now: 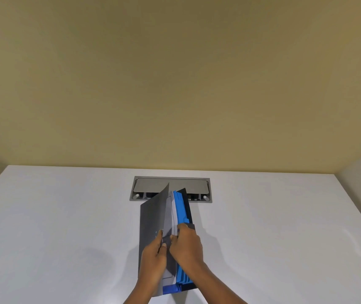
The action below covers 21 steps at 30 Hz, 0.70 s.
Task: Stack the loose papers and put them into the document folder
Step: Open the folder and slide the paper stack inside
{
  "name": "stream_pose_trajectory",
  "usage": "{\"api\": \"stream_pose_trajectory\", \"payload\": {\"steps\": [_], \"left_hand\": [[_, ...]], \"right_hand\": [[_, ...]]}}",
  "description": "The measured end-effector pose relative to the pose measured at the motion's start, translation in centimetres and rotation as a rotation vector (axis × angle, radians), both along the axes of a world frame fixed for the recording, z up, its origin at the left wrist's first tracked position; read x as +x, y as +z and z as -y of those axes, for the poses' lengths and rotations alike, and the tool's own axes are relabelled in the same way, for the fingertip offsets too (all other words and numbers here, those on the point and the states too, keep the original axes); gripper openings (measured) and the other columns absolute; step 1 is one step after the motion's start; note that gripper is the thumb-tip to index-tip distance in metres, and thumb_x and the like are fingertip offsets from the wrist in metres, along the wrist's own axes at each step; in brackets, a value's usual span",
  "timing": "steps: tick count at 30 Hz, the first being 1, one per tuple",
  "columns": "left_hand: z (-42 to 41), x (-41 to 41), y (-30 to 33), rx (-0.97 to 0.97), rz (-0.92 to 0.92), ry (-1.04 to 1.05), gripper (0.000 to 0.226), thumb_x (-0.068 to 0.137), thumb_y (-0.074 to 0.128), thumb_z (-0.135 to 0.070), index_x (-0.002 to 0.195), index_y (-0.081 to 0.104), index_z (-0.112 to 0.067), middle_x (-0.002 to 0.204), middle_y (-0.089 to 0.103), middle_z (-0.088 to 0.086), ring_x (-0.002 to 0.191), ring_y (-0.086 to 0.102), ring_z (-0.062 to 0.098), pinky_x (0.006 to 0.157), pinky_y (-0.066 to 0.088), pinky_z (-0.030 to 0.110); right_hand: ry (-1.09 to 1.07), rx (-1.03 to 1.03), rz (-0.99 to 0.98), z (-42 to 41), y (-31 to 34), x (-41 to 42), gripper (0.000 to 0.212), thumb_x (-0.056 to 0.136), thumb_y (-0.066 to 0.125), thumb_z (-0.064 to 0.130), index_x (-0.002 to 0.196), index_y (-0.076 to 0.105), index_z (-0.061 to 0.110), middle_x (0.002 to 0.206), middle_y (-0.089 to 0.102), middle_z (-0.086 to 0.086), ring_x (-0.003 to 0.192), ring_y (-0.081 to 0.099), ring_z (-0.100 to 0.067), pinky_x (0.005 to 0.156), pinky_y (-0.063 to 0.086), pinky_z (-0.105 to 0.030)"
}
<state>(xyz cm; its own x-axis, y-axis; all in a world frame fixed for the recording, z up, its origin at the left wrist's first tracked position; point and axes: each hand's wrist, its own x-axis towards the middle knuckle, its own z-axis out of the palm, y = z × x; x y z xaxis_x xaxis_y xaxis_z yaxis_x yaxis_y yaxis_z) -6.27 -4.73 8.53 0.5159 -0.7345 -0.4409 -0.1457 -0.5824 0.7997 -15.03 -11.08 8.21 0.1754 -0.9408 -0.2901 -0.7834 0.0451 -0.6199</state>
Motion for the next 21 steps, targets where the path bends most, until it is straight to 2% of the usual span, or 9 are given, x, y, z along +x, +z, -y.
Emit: {"api": "stream_pose_trajectory", "payload": {"steps": [3, 5, 7, 10, 12, 14, 17, 19, 21], "left_hand": [[0.4, -0.5, -0.9, 0.019, 0.039, -0.008, 0.04, 0.105, 0.054, -0.018, 0.144, 0.06, -0.013, 0.094, 0.067, -0.014, 0.074, 0.06, 0.001, 0.065, 0.045, -0.001], [0.7, -1.1, -1.5, 0.047, 0.062, -0.023, 0.038, 0.104, 0.055, -0.019, 0.141, 0.063, -0.013, 0.08, 0.061, -0.02, 0.07, 0.061, 0.004, 0.052, 0.044, 0.0], [1.0, -1.9, -2.4, 0.049, 0.07, -0.053, 0.036, 0.104, 0.056, -0.018, 0.14, 0.063, -0.015, 0.079, 0.06, -0.022, 0.07, 0.064, 0.005, 0.053, 0.045, 0.001], [1.6, -3.4, -4.0, 0.023, 0.055, -0.091, 0.028, 0.103, 0.059, -0.019, 0.129, 0.068, -0.018, 0.084, 0.067, -0.022, 0.077, 0.07, 0.005, 0.065, 0.053, 0.003], [1.8, -4.6, -4.9, 0.012, 0.045, -0.116, 0.02, 0.101, 0.061, -0.017, 0.118, 0.071, -0.017, 0.089, 0.074, -0.014, 0.082, 0.073, 0.008, 0.086, 0.063, 0.023], [2.1, -5.9, -6.2, 0.043, 0.072, -0.158, 0.026, 0.102, 0.06, -0.013, 0.126, 0.068, -0.008, 0.109, 0.076, 0.003, 0.099, 0.075, 0.018, 0.101, 0.059, 0.039], [2.5, -7.6, -8.1, 0.187, 0.206, -0.287, 0.048, 0.103, 0.054, -0.005, 0.15, 0.048, -0.005, 0.153, 0.049, 0.015, 0.142, 0.052, 0.033, 0.118, 0.044, 0.039], [2.6, -8.3, -8.7, 0.226, 0.247, -0.362, 0.053, 0.101, 0.056, -0.002, 0.152, 0.042, -0.006, 0.162, 0.032, 0.016, 0.154, 0.033, 0.034, 0.121, 0.039, 0.039], [2.5, -8.7, -9.1, 0.29, 0.262, -0.41, 0.064, 0.103, 0.056, -0.01, 0.16, 0.028, -0.009, 0.171, 0.014, 0.016, 0.161, 0.012, 0.035, 0.127, 0.029, 0.043]], "right_hand": [[-0.002, -0.027, 0.006, 0.2, -0.1, -0.9, 0.028, 0.103, 0.065, 0.029, 0.13, 0.064, 0.021, 0.12, 0.072, 0.002, 0.102, 0.072, -0.014, 0.092, 0.059, -0.023], [-0.015, -0.038, 0.017, 0.2, -0.3, -1.6, 0.031, 0.103, 0.066, 0.03, 0.133, 0.064, 0.022, 0.125, 0.071, 0.002, 0.108, 0.073, -0.015, 0.095, 0.057, -0.022], [-0.022, -0.031, 0.039, 0.2, -0.7, -2.3, 0.031, 0.103, 0.065, 0.032, 0.133, 0.066, 0.022, 0.13, 0.071, 0.002, 0.113, 0.072, -0.015, 0.1, 0.055, -0.021], [-0.016, 0.01, 0.063, 0.1, -1.6, -3.7, 0.031, 0.103, 0.065, 0.034, 0.132, 0.068, 0.024, 0.13, 0.073, 0.004, 0.118, 0.071, -0.016, 0.11, 0.053, -0.026], [-0.01, 0.034, 0.07, 0.1, -2.2, -4.9, 0.026, 0.103, 0.065, 0.032, 0.126, 0.072, 0.023, 0.125, 0.076, 0.004, 0.113, 0.073, -0.016, 0.109, 0.055, -0.026], [-0.021, 0.042, 0.047, 0.0, -3.1, -6.5, 0.025, 0.104, 0.064, 0.03, 0.125, 0.073, 0.022, 0.124, 0.077, 0.006, 0.113, 0.073, -0.016, 0.105, 0.053, -0.021], [-0.049, 0.049, 0.002, -0.4, -4.4, -9.1, 0.018, 0.104, 0.062, 0.023, 0.115, 0.077, 0.022, 0.113, 0.079, 0.007, 0.101, 0.074, -0.013, 0.087, 0.052, -0.011], [-0.055, 0.053, -0.042, -0.7, -5.1, -10.8, 0.016, 0.102, 0.062, 0.016, 0.1, 0.078, 0.02, 0.096, 0.08, 0.005, 0.086, 0.072, -0.013, 0.069, 0.044, -0.004], [-0.072, 0.07, -0.056, -0.8, -5.7, -12.1, 0.017, 0.1, 0.064, 0.013, 0.105, 0.079, 0.017, 0.101, 0.08, 0.005, 0.092, 0.073, -0.013, 0.074, 0.045, -0.006]]}}
